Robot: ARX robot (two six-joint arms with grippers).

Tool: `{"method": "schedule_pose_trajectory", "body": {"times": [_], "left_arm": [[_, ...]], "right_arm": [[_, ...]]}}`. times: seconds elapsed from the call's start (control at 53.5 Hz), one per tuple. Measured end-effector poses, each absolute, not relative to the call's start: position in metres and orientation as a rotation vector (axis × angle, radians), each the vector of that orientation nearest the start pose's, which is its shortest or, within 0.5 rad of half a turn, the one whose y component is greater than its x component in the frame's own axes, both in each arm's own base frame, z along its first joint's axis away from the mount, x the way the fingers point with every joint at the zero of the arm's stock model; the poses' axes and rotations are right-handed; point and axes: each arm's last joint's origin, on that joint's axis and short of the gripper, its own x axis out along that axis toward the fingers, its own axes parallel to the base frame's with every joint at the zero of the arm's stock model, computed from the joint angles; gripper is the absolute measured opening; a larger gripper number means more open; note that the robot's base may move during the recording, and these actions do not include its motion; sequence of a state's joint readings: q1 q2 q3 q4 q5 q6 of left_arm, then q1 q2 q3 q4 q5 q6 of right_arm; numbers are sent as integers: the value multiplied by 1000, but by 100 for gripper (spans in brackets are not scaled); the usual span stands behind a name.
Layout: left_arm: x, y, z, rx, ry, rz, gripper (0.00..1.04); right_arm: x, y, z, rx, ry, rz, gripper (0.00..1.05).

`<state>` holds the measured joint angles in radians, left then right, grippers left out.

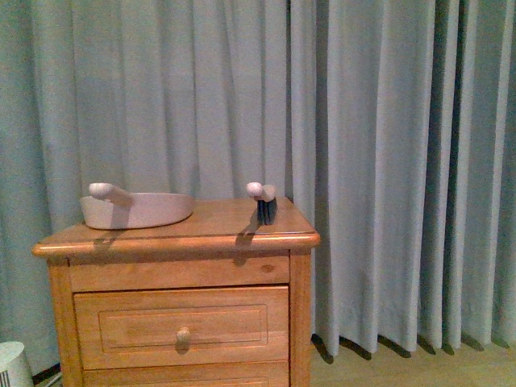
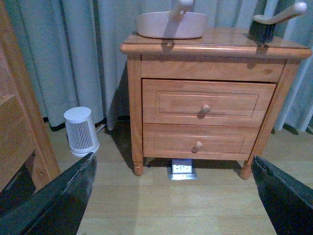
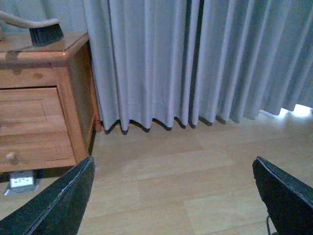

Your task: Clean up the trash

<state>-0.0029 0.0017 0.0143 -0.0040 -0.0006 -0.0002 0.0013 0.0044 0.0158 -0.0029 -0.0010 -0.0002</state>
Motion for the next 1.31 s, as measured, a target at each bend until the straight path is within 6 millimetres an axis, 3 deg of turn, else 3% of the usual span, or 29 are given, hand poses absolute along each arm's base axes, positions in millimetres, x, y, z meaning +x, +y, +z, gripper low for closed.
{"method": "schedule_pose_trajectory", "body": {"times": [1.308], "left_arm": [[97, 0, 168, 0, -9, -3, 97]], "right_arm": [[97, 0, 168, 0, -9, 2, 97]]}}
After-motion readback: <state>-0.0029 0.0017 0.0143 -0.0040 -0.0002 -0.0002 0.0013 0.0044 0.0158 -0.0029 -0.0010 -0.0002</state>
